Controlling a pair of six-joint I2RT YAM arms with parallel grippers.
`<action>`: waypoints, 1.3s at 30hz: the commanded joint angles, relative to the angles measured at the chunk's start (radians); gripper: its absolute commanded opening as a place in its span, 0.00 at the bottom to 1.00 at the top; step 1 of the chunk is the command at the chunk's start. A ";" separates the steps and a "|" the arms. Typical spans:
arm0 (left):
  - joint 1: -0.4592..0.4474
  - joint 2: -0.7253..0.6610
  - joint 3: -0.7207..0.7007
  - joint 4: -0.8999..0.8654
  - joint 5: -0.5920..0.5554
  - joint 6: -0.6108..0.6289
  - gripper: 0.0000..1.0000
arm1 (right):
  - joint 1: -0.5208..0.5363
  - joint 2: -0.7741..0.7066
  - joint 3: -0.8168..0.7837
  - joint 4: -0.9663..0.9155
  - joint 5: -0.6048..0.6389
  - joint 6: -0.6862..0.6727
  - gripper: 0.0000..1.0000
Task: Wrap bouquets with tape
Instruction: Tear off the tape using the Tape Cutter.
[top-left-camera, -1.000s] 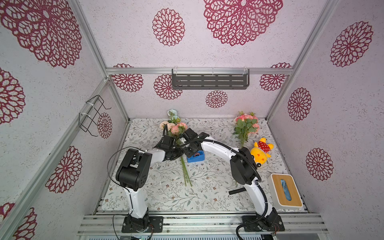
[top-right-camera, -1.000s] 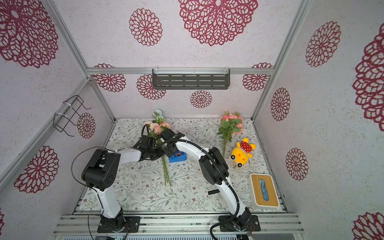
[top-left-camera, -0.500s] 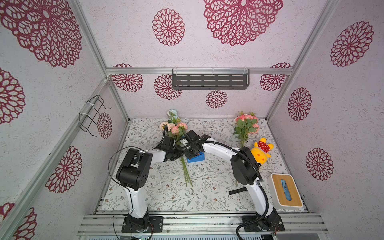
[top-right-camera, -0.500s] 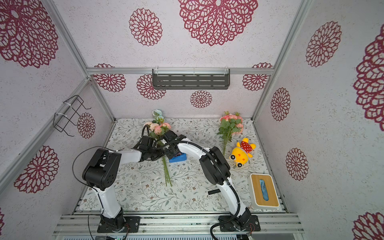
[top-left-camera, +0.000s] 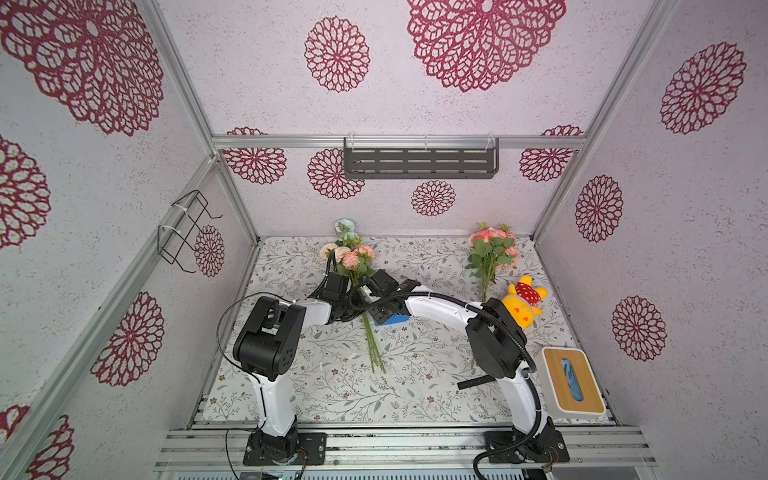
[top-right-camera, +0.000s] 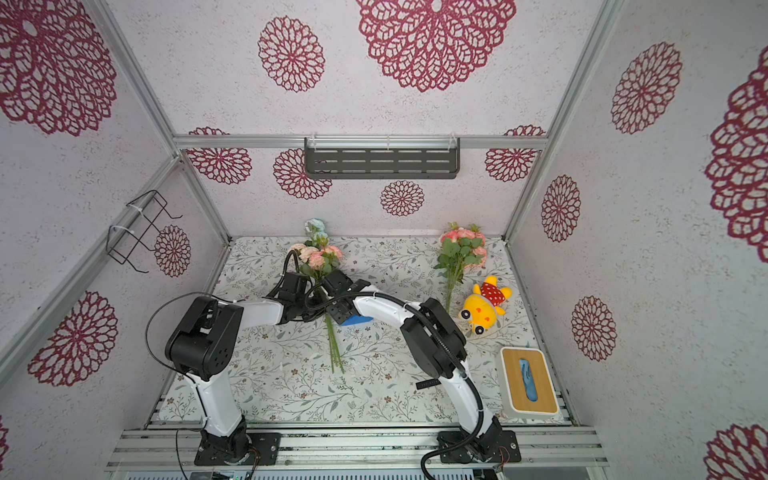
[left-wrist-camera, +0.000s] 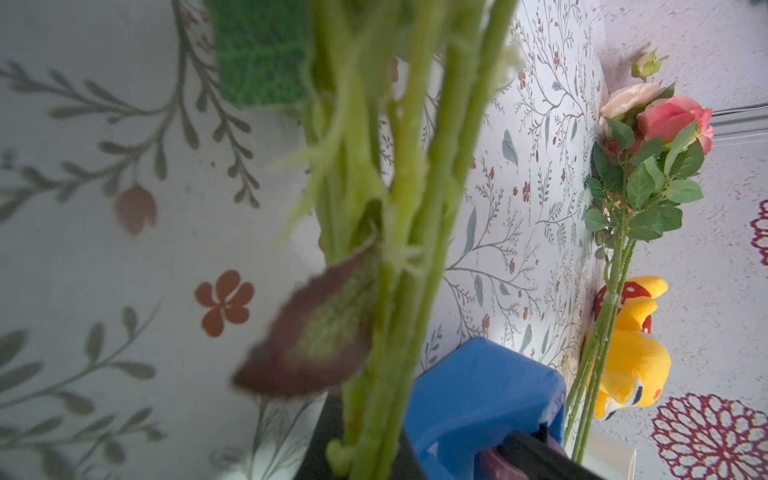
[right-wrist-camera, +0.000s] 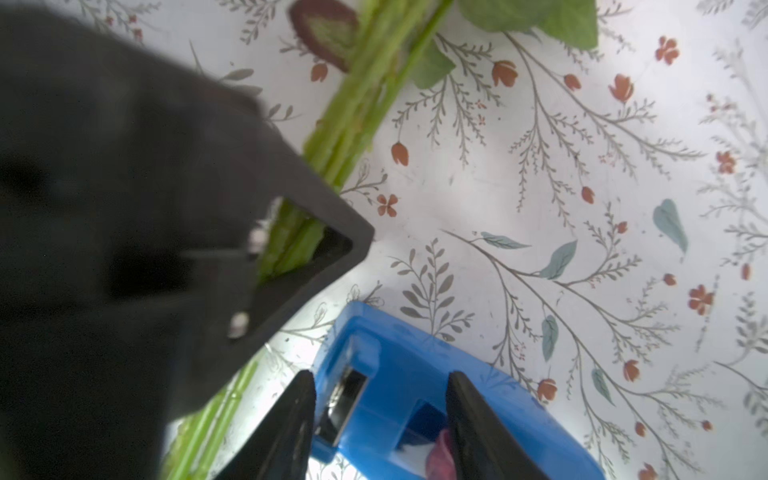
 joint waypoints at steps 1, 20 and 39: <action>0.009 0.021 -0.011 0.047 0.004 0.009 0.00 | 0.020 0.000 -0.014 -0.061 0.129 -0.017 0.54; 0.022 -0.031 -0.025 0.054 0.010 0.005 0.00 | -0.068 -0.036 0.104 -0.049 -0.152 0.122 0.57; 0.022 0.008 -0.045 0.071 0.010 0.001 0.00 | -0.010 0.030 0.021 -0.059 0.025 0.080 0.56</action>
